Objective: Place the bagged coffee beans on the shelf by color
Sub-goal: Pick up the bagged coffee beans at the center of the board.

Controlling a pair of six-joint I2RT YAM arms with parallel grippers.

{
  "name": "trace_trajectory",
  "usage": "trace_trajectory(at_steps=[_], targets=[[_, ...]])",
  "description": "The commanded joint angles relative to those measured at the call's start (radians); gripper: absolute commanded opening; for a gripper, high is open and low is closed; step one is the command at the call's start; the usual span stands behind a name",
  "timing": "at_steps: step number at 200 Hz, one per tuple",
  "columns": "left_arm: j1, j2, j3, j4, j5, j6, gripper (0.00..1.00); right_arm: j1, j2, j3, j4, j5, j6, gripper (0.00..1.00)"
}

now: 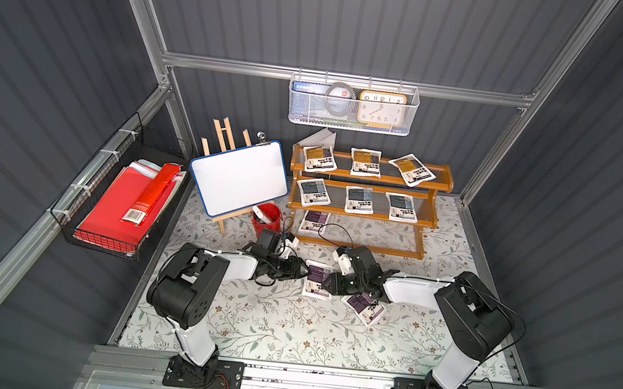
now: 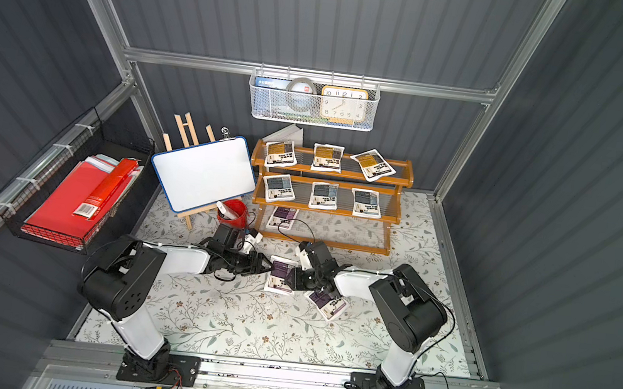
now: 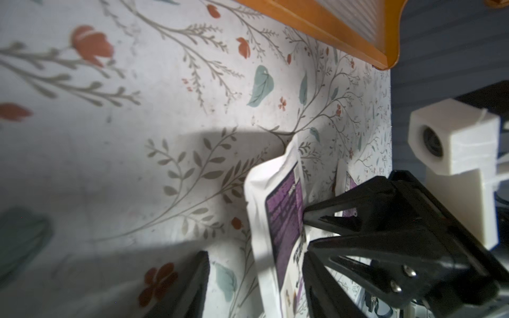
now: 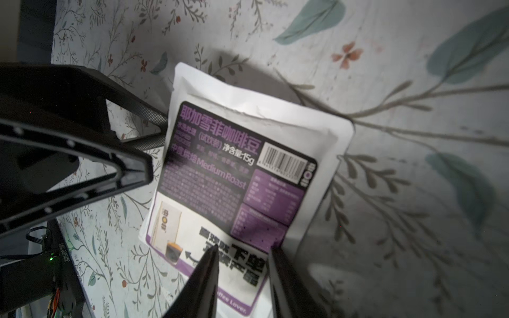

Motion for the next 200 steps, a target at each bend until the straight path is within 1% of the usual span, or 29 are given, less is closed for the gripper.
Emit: trace_trajectory(at_steps=[1,20,34,50,64,71,93,107,138,161,181,200], targets=[[-0.006,0.112,-0.027,-0.039,0.04,0.015,0.59,-0.01,0.097,-0.046,-0.139,0.108,0.011,0.36],[-0.006,0.147,-0.022,-0.035,0.057,0.026,0.54,-0.01,0.09,-0.05,-0.135,0.11,0.014,0.36],[-0.006,0.153,-0.02,-0.03,0.065,0.031,0.46,-0.009,0.076,-0.058,-0.134,0.116,0.015,0.36],[-0.006,0.148,-0.014,-0.033,0.067,0.038,0.29,-0.009,0.063,-0.064,-0.13,0.123,0.012,0.36],[-0.006,0.137,-0.012,-0.035,0.061,0.042,0.16,-0.01,0.054,-0.065,-0.129,0.129,0.014,0.36],[-0.007,0.132,-0.013,-0.034,0.058,0.043,0.12,-0.009,0.052,-0.064,-0.127,0.129,0.015,0.36],[-0.008,0.112,-0.012,-0.038,0.036,0.042,0.06,-0.009,0.039,-0.063,-0.117,0.141,0.016,0.37],[-0.008,0.104,-0.009,-0.039,0.022,0.041,0.0,-0.01,0.021,-0.061,-0.116,0.157,0.017,0.38],[-0.008,0.077,0.013,-0.046,-0.028,0.03,0.0,-0.011,-0.053,-0.074,-0.102,0.229,0.031,0.41],[-0.008,0.032,0.036,-0.021,-0.064,-0.006,0.0,-0.015,-0.117,-0.098,-0.076,0.267,0.052,0.44],[-0.008,-0.013,0.055,0.02,-0.075,-0.045,0.0,-0.027,-0.159,-0.105,-0.075,0.269,0.055,0.45],[-0.008,-0.032,0.079,0.054,-0.073,-0.075,0.0,-0.055,-0.196,-0.114,-0.065,0.233,0.066,0.45]])
